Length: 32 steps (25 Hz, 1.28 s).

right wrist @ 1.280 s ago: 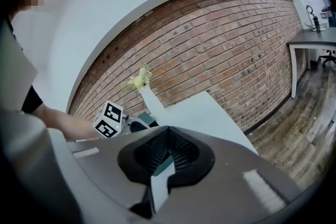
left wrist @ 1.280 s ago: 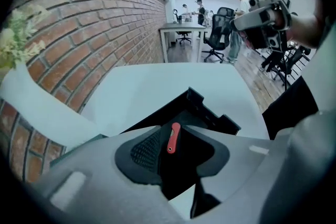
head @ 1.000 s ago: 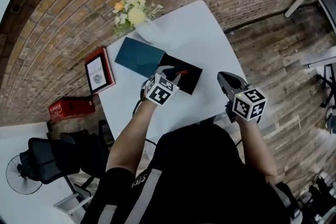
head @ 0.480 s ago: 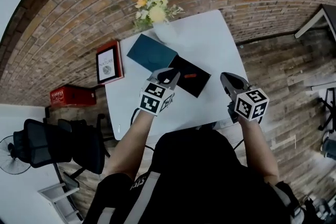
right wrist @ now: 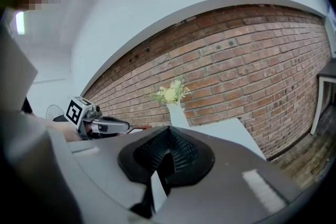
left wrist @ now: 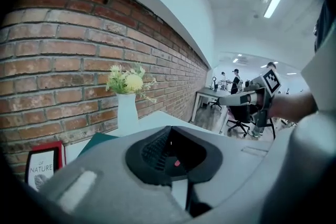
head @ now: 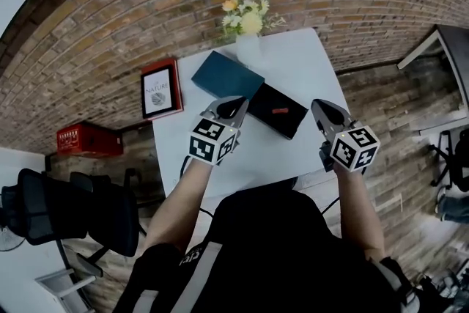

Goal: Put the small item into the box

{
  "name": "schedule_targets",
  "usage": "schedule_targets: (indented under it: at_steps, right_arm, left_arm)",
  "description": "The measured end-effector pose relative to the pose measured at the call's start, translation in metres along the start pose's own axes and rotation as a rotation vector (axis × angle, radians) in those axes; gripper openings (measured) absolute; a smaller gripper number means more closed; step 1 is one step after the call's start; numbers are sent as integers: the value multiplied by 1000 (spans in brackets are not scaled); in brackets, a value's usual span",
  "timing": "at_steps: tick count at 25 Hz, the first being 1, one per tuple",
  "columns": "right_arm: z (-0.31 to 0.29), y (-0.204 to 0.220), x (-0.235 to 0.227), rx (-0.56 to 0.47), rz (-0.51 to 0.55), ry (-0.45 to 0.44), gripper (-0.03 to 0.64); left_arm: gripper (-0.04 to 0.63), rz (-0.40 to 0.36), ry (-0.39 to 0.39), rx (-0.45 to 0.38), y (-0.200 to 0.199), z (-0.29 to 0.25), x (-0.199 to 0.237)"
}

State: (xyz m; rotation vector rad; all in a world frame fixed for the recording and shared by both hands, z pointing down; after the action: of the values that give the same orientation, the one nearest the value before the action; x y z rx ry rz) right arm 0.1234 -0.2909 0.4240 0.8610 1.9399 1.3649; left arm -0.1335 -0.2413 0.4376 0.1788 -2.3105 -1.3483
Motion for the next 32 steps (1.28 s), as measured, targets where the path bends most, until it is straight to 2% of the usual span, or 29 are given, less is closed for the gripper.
schedule_targets:
  at_steps: [5,12,16,20,25,32]
  right_arm:
    - [7,-26,30,-46,26,31,0]
    - [28,-61,52,-92,156,38,0]
    - [40,-77,44,-152,178,51,0]
    - [53,-89,30,-204,211,79,0]
    - [73,-90,16,-276,151,70,0]
    - [82,-68,1,-261,108,73,0]
  left_arm:
    - [8,-32,64,-81,-22,32,6]
    - [8,-29,124,-183,-45,53,-12]
    - [8,-37,83,-199,-52,50,-16]
    - [7,13,32,-249,-65,45,-21]
    - [7,58,27,-310,-76,40,-46]
    - [6,51,-20,-284,-62,35,-53]
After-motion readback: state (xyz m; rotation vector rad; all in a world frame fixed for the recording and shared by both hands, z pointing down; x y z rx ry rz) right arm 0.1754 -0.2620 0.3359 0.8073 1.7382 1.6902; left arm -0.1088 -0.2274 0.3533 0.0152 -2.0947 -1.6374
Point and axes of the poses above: the fingertips, and each gripper's own axes: z backward along the fingers, x to its left, y out of its underside, the point moved 7 cm from there along z, backward along the fingers, and after that the axes turned 12 degrees about z, right-handed, at the moved point
